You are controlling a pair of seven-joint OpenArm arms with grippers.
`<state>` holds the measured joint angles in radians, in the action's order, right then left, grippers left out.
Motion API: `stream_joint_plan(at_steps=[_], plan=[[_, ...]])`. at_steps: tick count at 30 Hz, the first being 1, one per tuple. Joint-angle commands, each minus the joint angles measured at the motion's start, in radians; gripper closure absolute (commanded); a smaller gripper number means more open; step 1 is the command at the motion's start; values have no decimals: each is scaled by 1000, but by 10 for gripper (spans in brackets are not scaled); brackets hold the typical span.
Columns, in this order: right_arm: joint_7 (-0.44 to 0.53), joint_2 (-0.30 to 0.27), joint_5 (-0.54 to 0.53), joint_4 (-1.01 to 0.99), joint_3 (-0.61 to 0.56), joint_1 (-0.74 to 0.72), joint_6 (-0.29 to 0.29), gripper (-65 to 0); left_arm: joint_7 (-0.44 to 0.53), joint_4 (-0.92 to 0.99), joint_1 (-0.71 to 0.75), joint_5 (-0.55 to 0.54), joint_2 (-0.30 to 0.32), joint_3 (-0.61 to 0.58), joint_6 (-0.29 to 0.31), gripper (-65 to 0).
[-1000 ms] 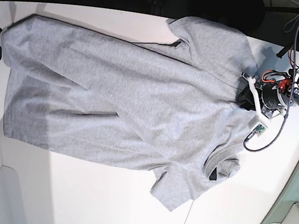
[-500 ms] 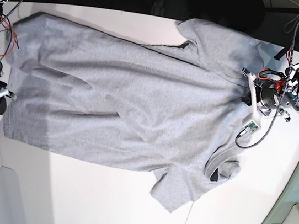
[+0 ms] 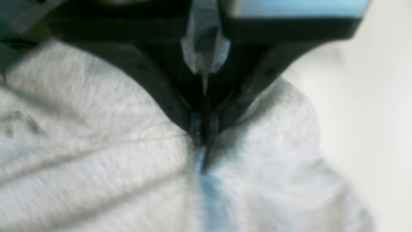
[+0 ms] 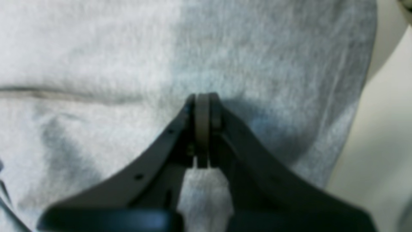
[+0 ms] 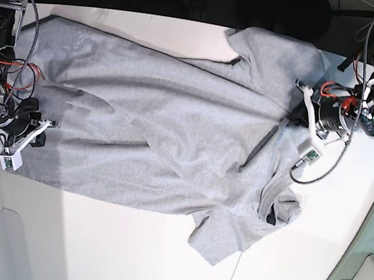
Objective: Layout the t-shirt on the table in an organized manner, then fold the t-shirt properly
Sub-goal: 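Release the shirt and move both grippers to new grasp points, then grasp the shirt sides with both grippers and pull them toward each other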
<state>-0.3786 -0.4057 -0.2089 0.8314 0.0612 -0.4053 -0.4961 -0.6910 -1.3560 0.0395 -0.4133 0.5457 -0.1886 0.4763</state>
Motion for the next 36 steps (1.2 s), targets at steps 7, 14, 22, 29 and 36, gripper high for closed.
stream_joint_plan(at_steps=[7,14,22,29,36], plan=[[-94,-82,-185,62,6,125,-10,0,-18,391,-230,167,17,4,-58,0],[-157,-74,-348,279,66,377,-35,0,18,571,-455,175,-4,4,-152,0],[-156,27,-375,613,140,583,-35,0,7,569,-576,150,-18,4,-143,0],[-124,83,-337,690,204,474,-31,0,-124,297,-541,-72,19,4,-52,0],[-105,151,-138,467,88,175,3,0,-154,64,-306,-172,18,4,-17,0]])
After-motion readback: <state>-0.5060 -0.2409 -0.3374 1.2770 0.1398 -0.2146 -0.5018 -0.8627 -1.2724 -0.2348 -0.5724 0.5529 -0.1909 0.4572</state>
